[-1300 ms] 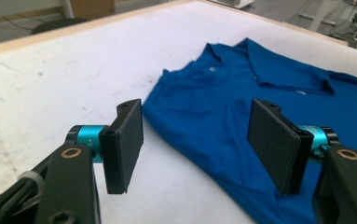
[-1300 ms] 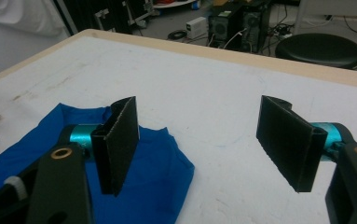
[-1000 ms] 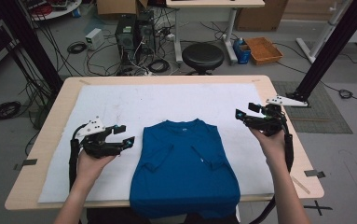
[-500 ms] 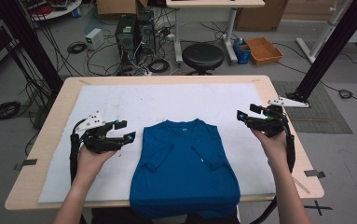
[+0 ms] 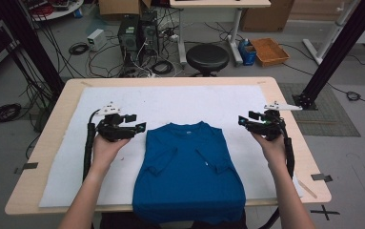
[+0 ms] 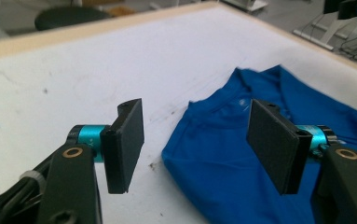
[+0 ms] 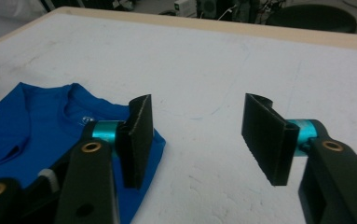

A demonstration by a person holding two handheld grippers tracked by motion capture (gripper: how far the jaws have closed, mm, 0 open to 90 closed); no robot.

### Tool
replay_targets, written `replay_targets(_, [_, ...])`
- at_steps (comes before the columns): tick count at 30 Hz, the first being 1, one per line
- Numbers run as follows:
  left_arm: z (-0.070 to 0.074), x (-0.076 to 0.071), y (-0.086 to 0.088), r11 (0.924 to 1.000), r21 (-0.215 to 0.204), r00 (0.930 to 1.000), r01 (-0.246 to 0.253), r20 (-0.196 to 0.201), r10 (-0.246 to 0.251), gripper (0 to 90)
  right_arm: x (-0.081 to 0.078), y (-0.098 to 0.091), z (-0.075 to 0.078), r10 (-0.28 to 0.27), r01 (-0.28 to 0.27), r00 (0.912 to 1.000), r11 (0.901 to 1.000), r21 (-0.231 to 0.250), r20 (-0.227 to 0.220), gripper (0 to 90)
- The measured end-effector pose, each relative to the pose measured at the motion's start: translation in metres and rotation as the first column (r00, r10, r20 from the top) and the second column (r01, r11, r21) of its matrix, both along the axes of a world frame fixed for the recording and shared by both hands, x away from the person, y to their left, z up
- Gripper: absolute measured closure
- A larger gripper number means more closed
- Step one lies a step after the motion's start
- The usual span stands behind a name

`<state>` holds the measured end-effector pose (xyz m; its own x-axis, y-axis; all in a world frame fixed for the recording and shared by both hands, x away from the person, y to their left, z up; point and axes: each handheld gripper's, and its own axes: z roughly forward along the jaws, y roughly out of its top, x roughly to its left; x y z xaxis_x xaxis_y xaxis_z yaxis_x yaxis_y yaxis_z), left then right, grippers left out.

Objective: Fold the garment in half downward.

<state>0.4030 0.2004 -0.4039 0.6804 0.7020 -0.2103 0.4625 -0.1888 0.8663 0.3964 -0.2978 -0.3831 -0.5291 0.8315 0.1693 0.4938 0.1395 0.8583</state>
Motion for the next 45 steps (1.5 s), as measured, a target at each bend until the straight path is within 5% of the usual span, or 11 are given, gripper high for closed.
replay_targets(10, [-0.020,0.028,-0.027,0.9980,0.063,0.9932,0.001,-0.116,0.007,49.0,0.025,0.038,-0.020,0.019,-0.024,0.9959,0.9984,-0.052,-0.089,61.1])
replay_targets(16, [-0.028,0.037,-0.032,0.9949,0.101,0.9802,0.001,-0.197,0.019,53.9,0.042,0.067,-0.036,0.037,-0.063,0.9851,0.9863,-0.152,-0.168,70.2])
replay_targets(18, [-0.029,0.039,-0.030,0.9933,0.116,0.9773,0.006,-0.211,0.019,56.3,0.045,0.072,-0.042,0.021,-0.058,0.9812,0.9794,-0.193,-0.192,72.6])
replay_targets(22, [-0.032,0.040,-0.032,0.9935,0.113,0.9745,0.014,-0.224,0.011,56.3,0.050,0.073,-0.050,0.011,-0.056,0.9729,0.9808,-0.187,-0.231,72.9])
replay_targets(26, [-0.035,0.042,-0.040,0.9860,0.164,0.9712,0.032,-0.238,0.008,56.2,0.050,0.081,-0.052,0.040,-0.090,0.9778,0.9676,-0.236,-0.206,72.8])
replay_targets(31, [-0.037,0.043,-0.043,0.9842,0.175,0.9741,0.026,-0.225,0.015,57.6,0.051,0.089,-0.056,0.066,-0.125,0.9758,0.9502,-0.285,-0.208,73.5])
replay_targets(38, [-0.037,0.038,-0.057,0.9619,0.268,0.9907,0.053,-0.135,-0.017,85.6,0.050,0.092,-0.055,0.088,-0.142,0.9784,0.9427,-0.302,-0.187,88.4])
replay_targets(41, [-0.035,0.038,-0.056,0.9651,0.254,0.9895,0.062,-0.142,-0.026,88.2,0.049,0.090,-0.053,0.077,-0.129,0.9800,0.9475,-0.292,-0.184,88.9])
replay_targets(45, [-0.030,0.037,-0.050,0.9750,0.216,0.9929,0.052,-0.116,-0.027,88.5,0.048,0.082,-0.046,0.075,-0.110,0.9840,0.9690,-0.221,-0.162,88.9])
